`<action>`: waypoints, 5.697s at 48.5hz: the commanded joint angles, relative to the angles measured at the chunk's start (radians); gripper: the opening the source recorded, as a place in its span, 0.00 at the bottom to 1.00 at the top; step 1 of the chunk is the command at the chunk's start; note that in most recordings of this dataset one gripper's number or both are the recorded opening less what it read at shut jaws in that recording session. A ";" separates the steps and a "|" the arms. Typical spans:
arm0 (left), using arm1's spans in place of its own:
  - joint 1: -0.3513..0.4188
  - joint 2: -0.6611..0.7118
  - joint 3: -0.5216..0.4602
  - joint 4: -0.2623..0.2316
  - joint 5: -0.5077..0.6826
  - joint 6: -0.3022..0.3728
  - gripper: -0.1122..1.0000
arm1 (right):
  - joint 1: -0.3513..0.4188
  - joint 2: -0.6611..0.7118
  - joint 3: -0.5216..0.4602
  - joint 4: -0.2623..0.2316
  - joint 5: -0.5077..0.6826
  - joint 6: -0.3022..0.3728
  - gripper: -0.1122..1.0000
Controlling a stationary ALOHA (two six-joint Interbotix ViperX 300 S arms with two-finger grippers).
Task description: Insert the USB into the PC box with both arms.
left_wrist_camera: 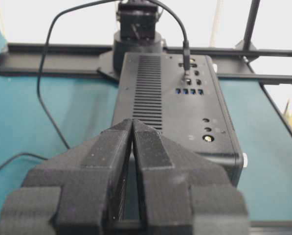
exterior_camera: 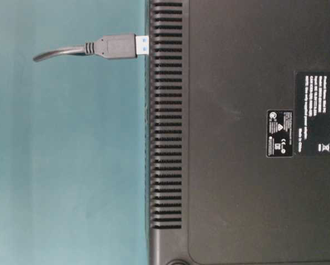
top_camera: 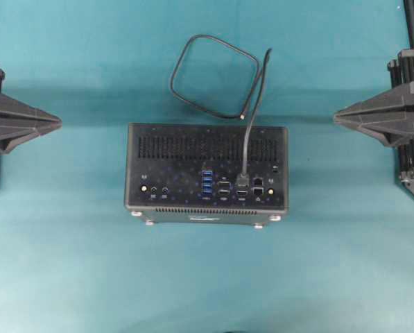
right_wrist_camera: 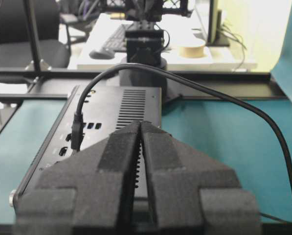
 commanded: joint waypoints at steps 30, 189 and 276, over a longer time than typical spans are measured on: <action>-0.052 0.123 -0.262 0.009 0.272 -0.026 0.10 | 0.035 0.118 -0.285 0.100 0.408 0.114 0.12; -0.046 0.215 -0.330 0.011 0.535 -0.006 0.10 | 0.132 0.680 -0.841 0.080 1.025 0.221 0.19; -0.046 0.215 -0.318 0.011 0.534 -0.006 0.10 | 0.167 0.853 -0.966 -0.221 1.071 0.224 0.19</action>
